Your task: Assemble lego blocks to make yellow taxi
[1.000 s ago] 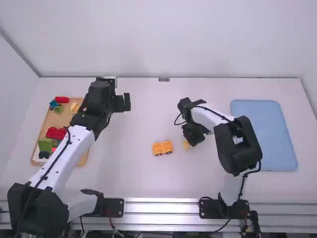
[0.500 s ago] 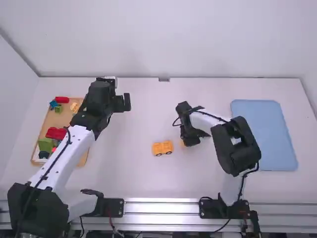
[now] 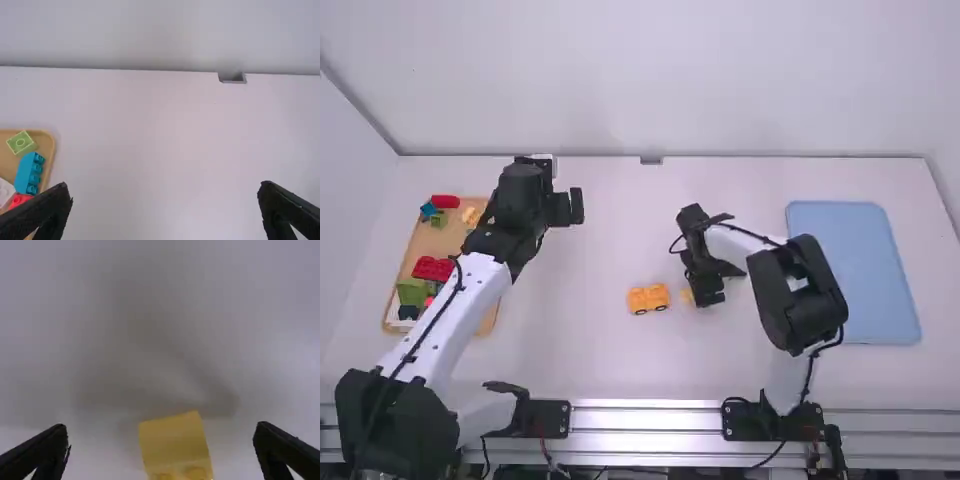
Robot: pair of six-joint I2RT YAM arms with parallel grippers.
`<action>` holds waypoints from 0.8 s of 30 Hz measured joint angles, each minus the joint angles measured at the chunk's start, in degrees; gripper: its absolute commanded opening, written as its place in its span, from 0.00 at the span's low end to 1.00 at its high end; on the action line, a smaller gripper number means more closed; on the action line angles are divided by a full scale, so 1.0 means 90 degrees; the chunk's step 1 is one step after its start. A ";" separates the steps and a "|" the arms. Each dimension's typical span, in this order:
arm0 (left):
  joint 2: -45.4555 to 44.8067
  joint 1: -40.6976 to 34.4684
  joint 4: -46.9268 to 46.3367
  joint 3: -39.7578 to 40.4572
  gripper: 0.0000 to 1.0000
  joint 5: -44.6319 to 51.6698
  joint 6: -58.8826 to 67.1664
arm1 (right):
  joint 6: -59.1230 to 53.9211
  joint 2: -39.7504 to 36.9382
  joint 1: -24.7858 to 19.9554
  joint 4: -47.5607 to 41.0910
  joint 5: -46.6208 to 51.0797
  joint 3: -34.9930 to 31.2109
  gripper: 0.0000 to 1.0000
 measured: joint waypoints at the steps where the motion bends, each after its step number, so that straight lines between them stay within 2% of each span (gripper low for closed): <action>1: 0.0000 -0.0002 0.0000 0.0000 0.99 0.0000 -0.0002 | -0.0039 0.0000 -0.0044 -0.0175 -0.0034 0.0044 0.98; 4: 0.0000 0.0000 -0.0002 0.0000 0.99 0.0000 -0.0002 | -0.0313 0.0000 -0.0194 -0.0758 -0.0112 0.0330 0.99; 7: 0.0000 -0.0002 -0.0019 0.0002 0.99 0.0000 0.0000 | -0.0806 0.0000 -0.0372 -0.1486 -0.0202 0.0937 0.99; 12: 0.0000 0.0000 -0.0121 0.0000 0.99 0.0000 -0.0002 | -0.2220 0.0000 -0.0690 -0.2477 -0.0267 0.2489 0.98; 16: 0.0000 -0.0002 -0.0199 0.0000 0.99 -0.0002 0.0002 | -0.3864 0.0000 -0.0935 -0.2516 -0.0267 0.3524 0.98; 17: 0.0000 0.0000 -0.0219 0.0000 0.99 -0.0039 0.0034 | -0.4690 0.0000 -0.1035 -0.2492 -0.0262 0.3861 0.98; 21: 0.0000 -0.0002 -0.0311 0.0000 0.99 -0.0136 0.0185 | -0.6523 0.0000 -0.1243 -0.2465 -0.0253 0.4347 0.98; 24: 0.0000 -0.0002 -0.0432 0.0002 0.99 -0.0104 0.0452 | -0.7776 0.0000 -0.1416 -0.2023 -0.0253 0.4486 0.99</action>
